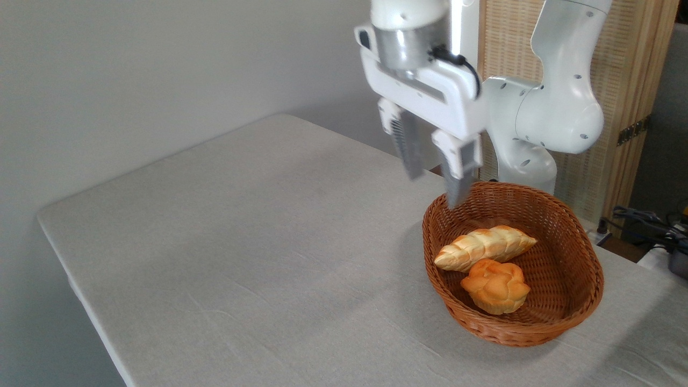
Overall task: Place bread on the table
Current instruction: 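Move the open gripper over the basket toward the braided bread roll, then lower the gripper onto the braided roll and close on it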
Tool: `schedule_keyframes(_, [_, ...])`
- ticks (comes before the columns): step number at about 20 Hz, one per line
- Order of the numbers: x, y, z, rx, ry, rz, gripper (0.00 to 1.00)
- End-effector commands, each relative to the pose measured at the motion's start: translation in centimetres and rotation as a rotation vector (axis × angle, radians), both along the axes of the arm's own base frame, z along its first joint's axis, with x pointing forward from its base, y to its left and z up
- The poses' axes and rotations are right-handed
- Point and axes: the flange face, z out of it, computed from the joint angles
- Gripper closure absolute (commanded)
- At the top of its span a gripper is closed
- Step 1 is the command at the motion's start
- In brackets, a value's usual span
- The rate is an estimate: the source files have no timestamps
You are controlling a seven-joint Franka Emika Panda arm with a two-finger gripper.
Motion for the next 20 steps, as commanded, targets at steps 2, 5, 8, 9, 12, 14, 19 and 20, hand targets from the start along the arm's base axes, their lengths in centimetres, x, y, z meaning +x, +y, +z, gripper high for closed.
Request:
schedule_keyframes(2, [-0.5, 0.3, -4.4, 0.070, 0.048, -0.040, 0.00])
schedule_keyframes(5, [-0.8, 0.6, -7.1, 0.064, 0.054, -0.040, 0.00])
schedule_keyframes(8, [-0.9, 1.1, -8.0, 0.113, 0.059, -0.058, 0.00])
schedule_keyframes(9, [-0.9, 1.6, -8.1, 0.116, 0.060, -0.052, 0.00])
schedule_keyframes(12, [-1.2, 2.2, -9.0, 0.106, 0.066, -0.041, 0.00])
schedule_keyframes(14, [-1.3, 1.9, -10.0, 0.105, 0.063, -0.047, 0.00])
schedule_keyframes(19, [-1.3, 1.5, -10.4, 0.104, 0.063, -0.055, 0.45])
schedule_keyframes(20, [-1.3, 1.5, -10.4, 0.104, 0.063, -0.056, 0.66])
